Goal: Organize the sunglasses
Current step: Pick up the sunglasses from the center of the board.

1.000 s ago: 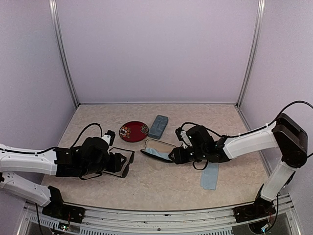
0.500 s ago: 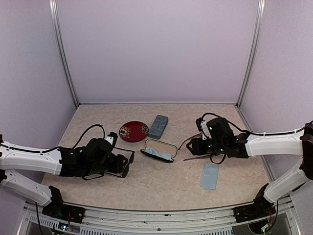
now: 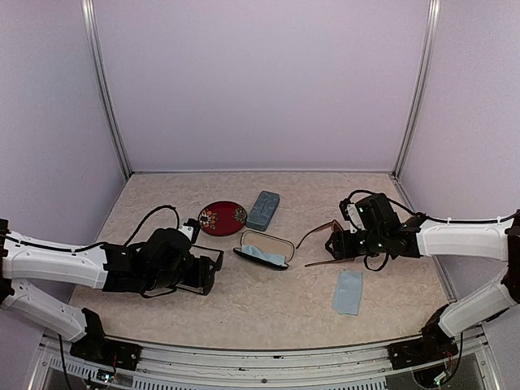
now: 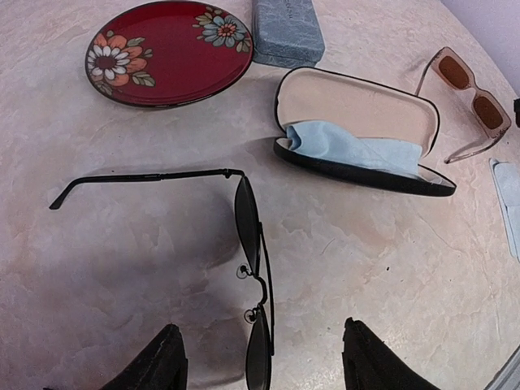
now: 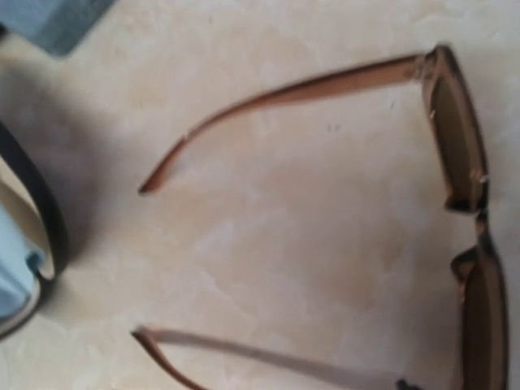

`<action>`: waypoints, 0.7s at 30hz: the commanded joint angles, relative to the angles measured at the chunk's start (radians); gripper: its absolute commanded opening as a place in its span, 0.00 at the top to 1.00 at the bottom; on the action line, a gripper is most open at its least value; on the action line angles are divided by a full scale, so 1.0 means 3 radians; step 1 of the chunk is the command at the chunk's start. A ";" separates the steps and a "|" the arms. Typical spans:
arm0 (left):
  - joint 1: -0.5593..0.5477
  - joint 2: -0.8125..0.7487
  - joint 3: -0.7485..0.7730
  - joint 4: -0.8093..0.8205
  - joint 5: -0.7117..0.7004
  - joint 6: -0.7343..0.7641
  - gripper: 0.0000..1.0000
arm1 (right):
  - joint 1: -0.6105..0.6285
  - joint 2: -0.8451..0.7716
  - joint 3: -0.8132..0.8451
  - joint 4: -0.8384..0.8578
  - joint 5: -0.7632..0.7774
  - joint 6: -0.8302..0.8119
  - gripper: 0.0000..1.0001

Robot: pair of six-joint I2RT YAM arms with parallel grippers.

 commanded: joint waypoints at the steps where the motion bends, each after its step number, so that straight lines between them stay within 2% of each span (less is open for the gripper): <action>1: -0.0027 0.0073 0.0119 0.0102 0.0049 0.0053 0.35 | -0.0038 0.0164 0.0030 -0.0153 -0.0190 -0.0150 0.29; 8: -0.0077 0.0086 0.0128 0.0126 0.0036 0.0050 0.34 | -0.0038 0.0376 0.0161 -0.0197 -0.0309 -0.0270 0.24; 16: -0.0084 0.0149 0.0150 0.0151 0.0057 0.0073 0.34 | -0.0063 0.0212 0.0296 -0.0444 0.0302 -0.0270 0.24; 21: -0.0090 0.0148 0.0156 0.0149 0.0057 0.0080 0.34 | -0.0289 0.0242 0.0356 -0.0539 0.0381 -0.0335 0.26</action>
